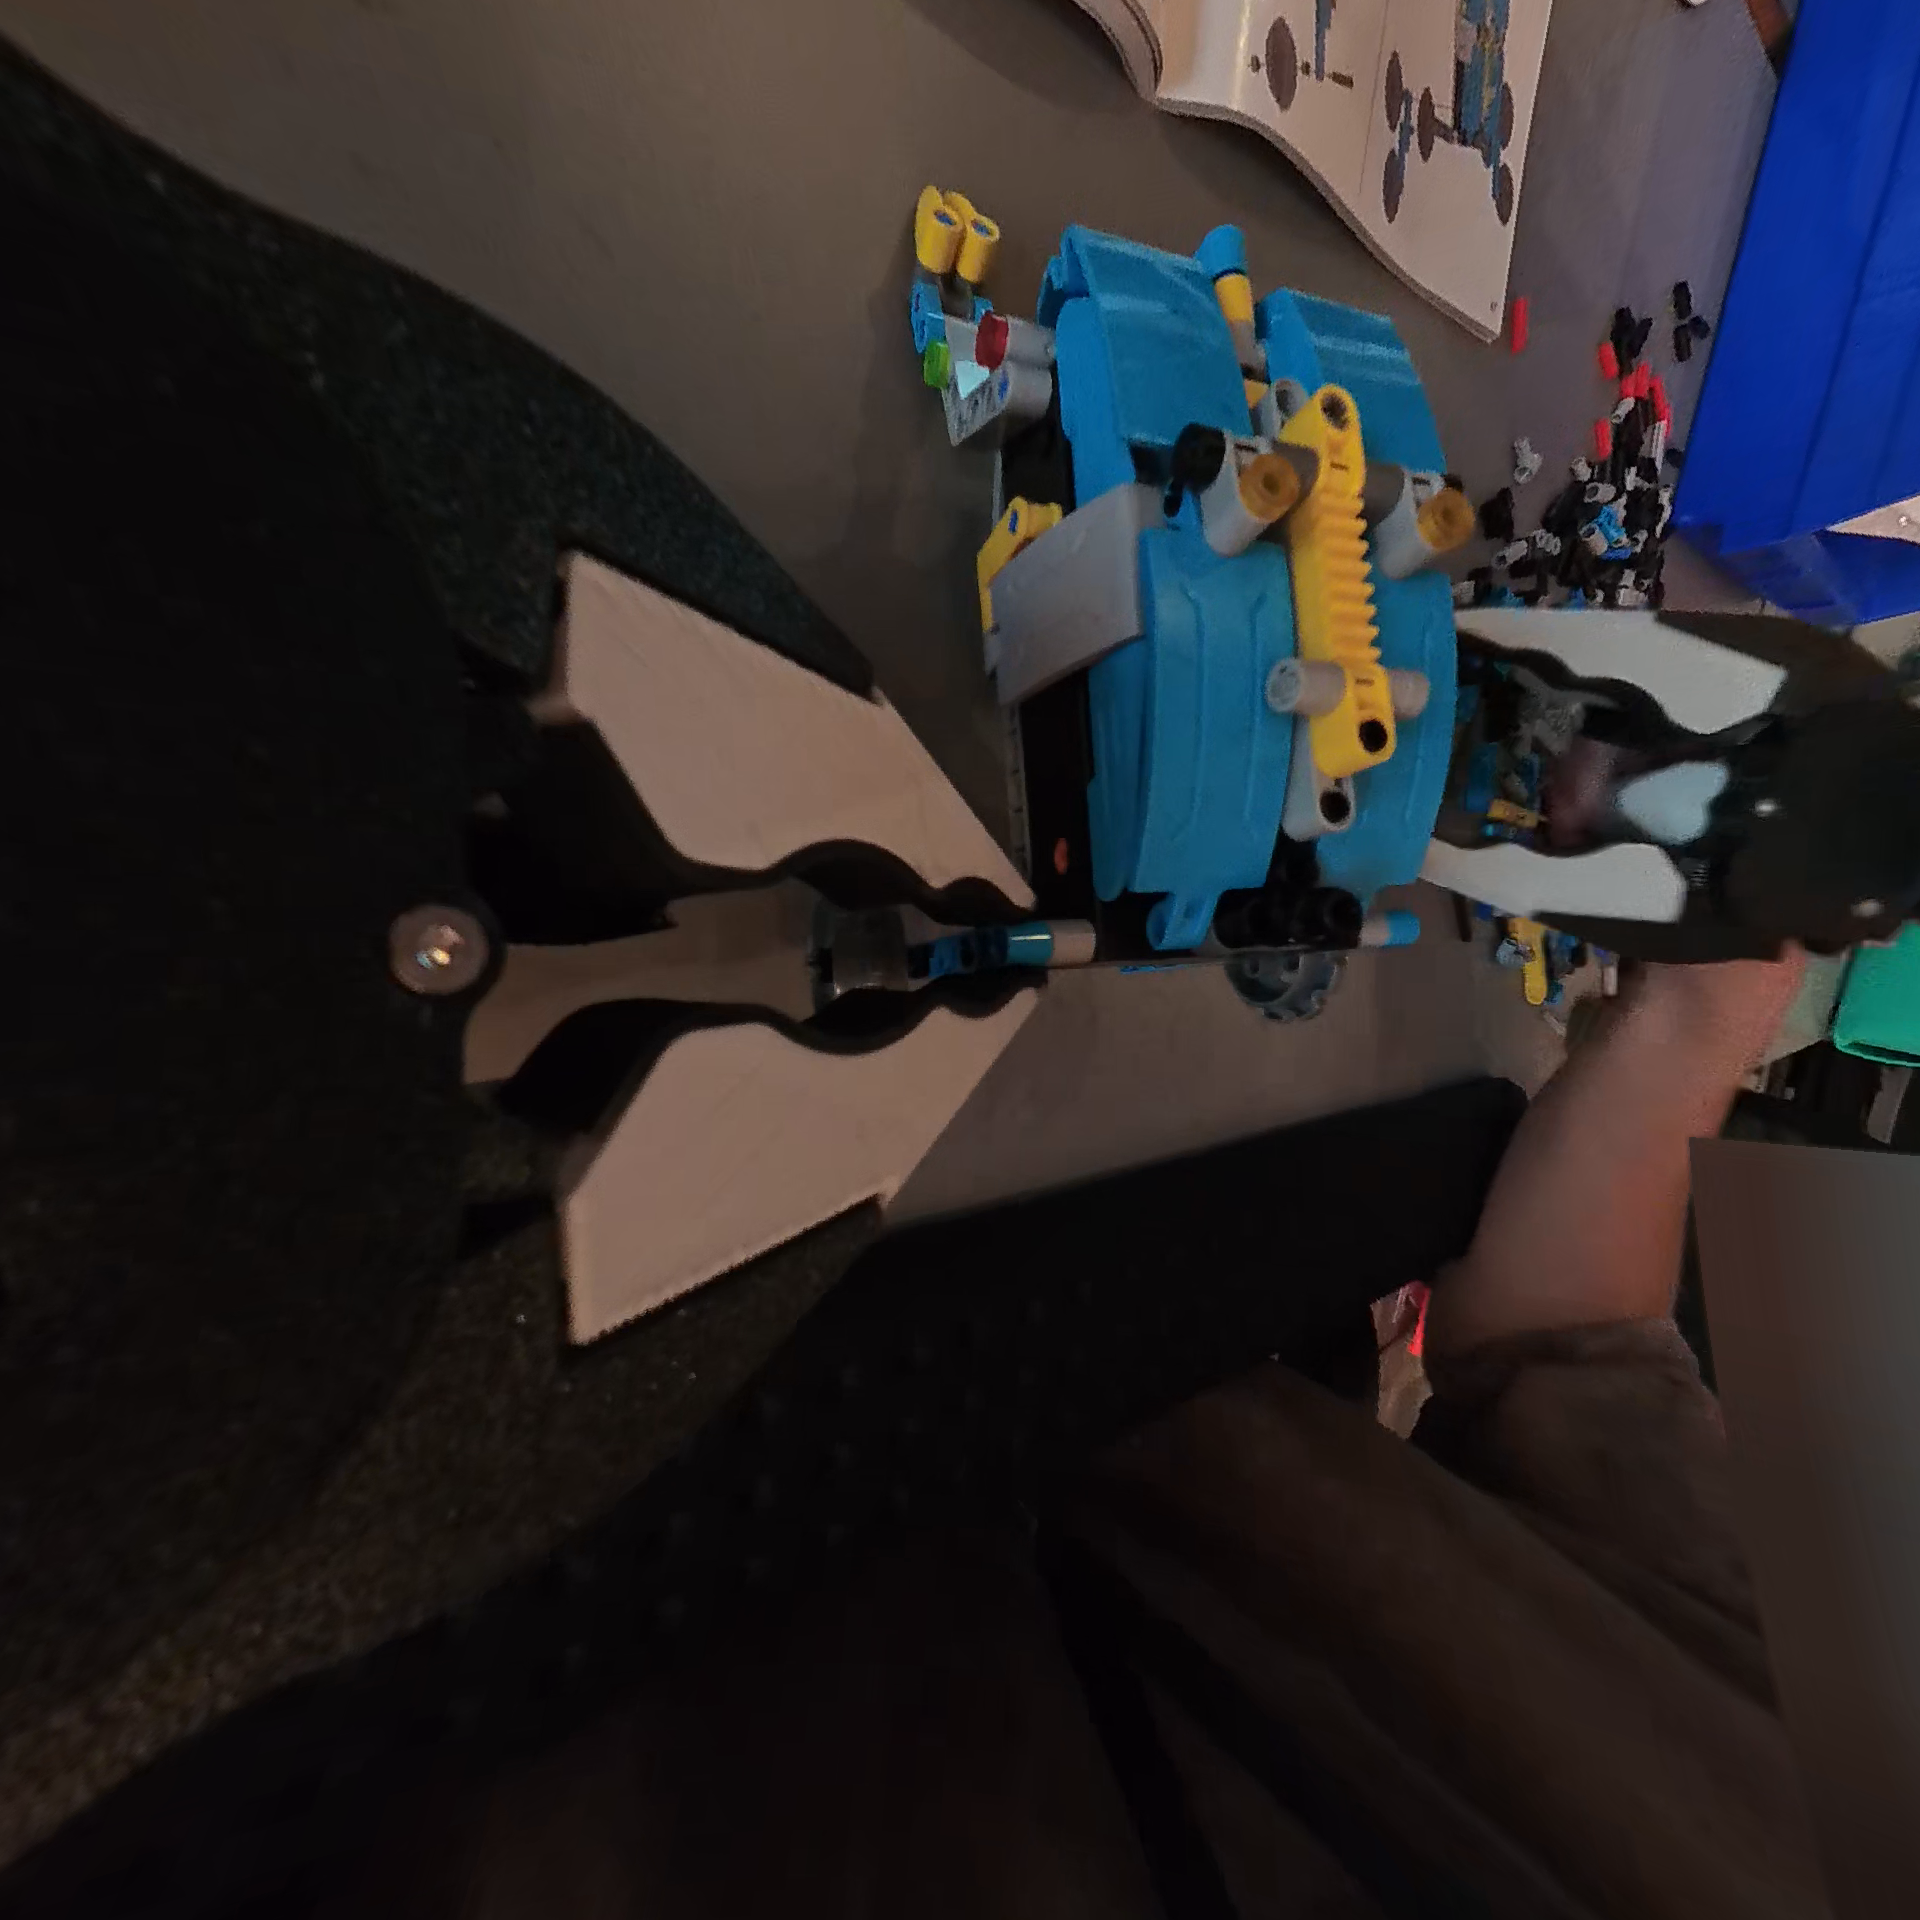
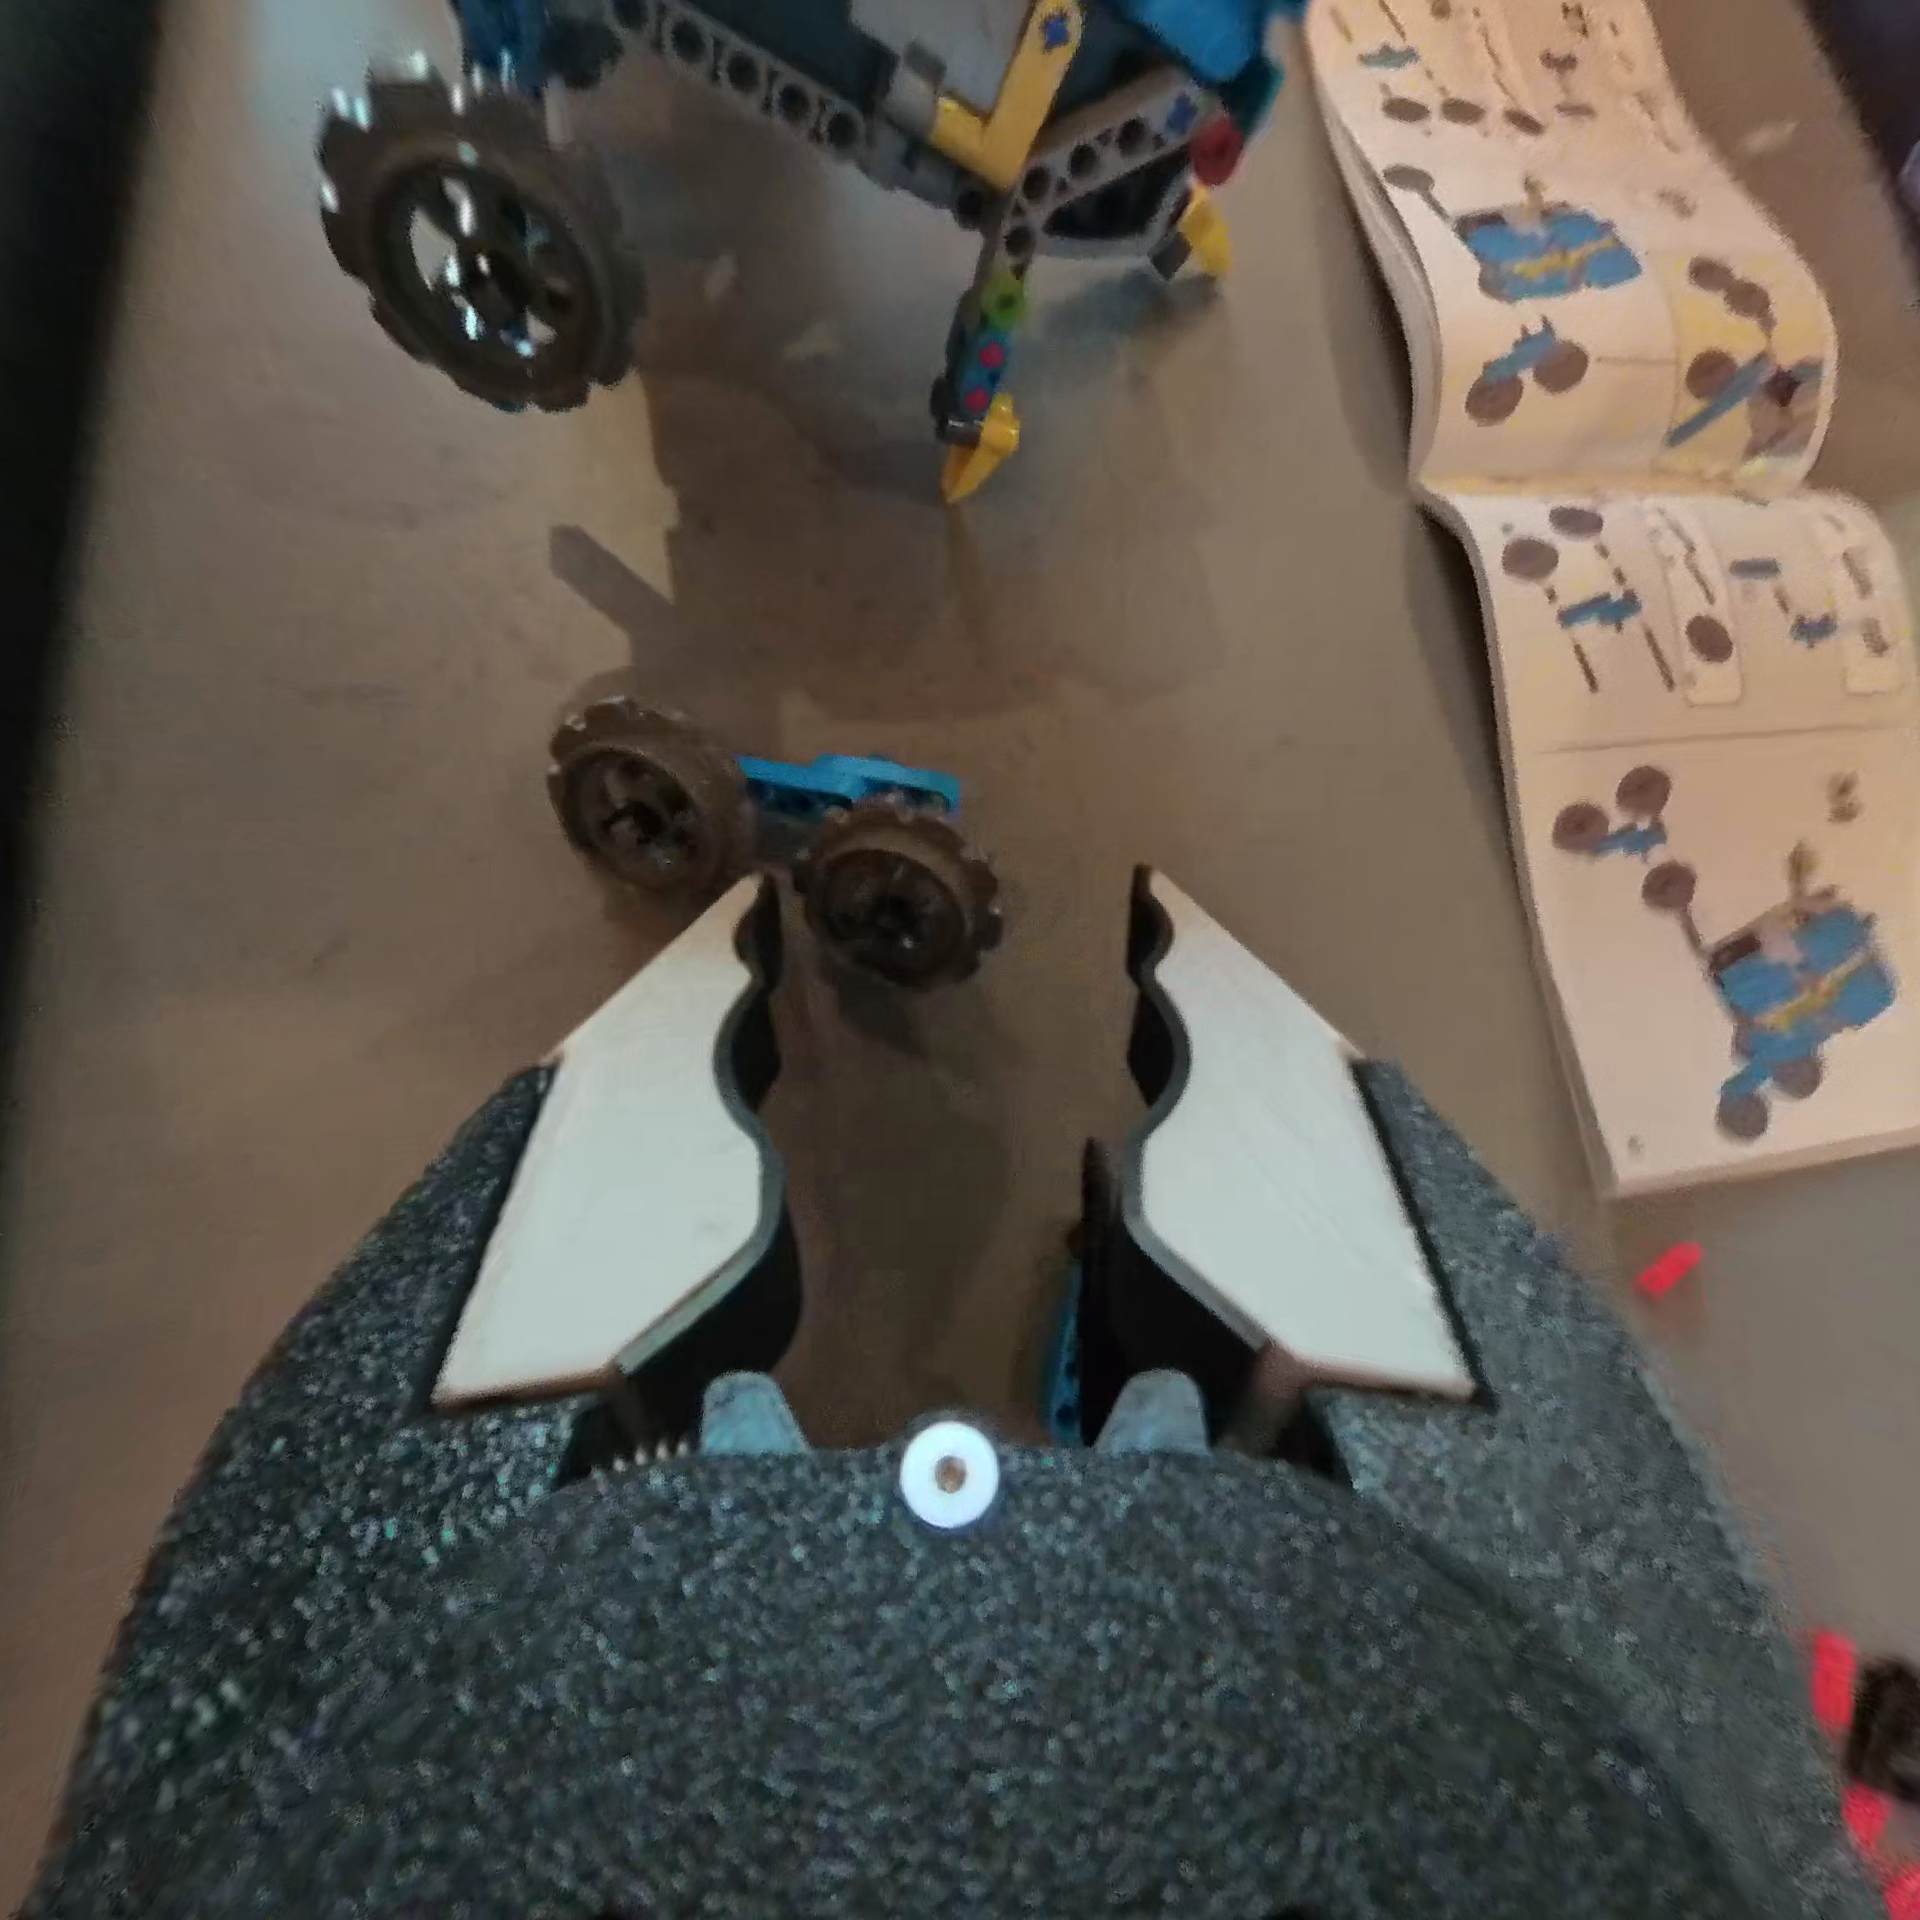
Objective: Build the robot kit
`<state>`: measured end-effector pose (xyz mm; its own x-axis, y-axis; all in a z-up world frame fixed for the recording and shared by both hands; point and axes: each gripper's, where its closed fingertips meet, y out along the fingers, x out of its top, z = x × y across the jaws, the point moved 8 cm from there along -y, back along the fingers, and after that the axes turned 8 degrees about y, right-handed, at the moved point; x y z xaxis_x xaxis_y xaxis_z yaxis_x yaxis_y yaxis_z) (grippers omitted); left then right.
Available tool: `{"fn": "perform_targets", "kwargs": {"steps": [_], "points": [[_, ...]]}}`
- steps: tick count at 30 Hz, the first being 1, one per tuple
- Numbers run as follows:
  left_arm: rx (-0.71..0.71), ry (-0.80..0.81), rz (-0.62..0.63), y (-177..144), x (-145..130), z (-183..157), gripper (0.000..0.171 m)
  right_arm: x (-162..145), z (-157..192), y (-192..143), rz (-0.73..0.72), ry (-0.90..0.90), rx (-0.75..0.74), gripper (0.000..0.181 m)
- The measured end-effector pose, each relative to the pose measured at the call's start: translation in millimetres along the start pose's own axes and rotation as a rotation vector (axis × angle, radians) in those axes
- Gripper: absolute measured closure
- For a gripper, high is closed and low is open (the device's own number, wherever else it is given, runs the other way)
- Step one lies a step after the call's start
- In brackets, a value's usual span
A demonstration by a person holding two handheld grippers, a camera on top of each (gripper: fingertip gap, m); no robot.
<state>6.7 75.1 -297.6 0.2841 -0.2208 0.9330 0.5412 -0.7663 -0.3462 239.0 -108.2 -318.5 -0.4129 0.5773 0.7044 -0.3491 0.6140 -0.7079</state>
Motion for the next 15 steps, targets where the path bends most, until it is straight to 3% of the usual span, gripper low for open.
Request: {"fn": "perform_targets", "kwargs": {"steps": [2, 4, 7, 9, 12, 15], "points": [[0.007, 0.01, 0.009, 1, -1, 0, 0.165, 7, 0, -19, -0.024, 0.118, 0.055, 0.115], [0.011, 0.015, 0.01, 2, -1, -1, 0.165, 29, 4, -35, -0.165, 0.205, 0.063, 0.126], [0.01, 0.018, 0.003, 2, -2, -1, 0.165, 75, 41, -16, -0.386, 0.253, 0.166, 0.143], [0.004, 0.005, -0.005, 2, -3, 0, 0.165, 90, 61, 13, -0.364, 0.226, 0.128, 0.145], [0.002, 0.003, -0.003, 1, -3, 0, 0.165, 102, 69, 32, -0.358, 0.193, 0.079, 0.165], [-0.006, 0.001, -0.005, 0, -3, 0, 0.165, 101, 64, 32, -0.372, 0.286, 0.18, 0.172]]}}
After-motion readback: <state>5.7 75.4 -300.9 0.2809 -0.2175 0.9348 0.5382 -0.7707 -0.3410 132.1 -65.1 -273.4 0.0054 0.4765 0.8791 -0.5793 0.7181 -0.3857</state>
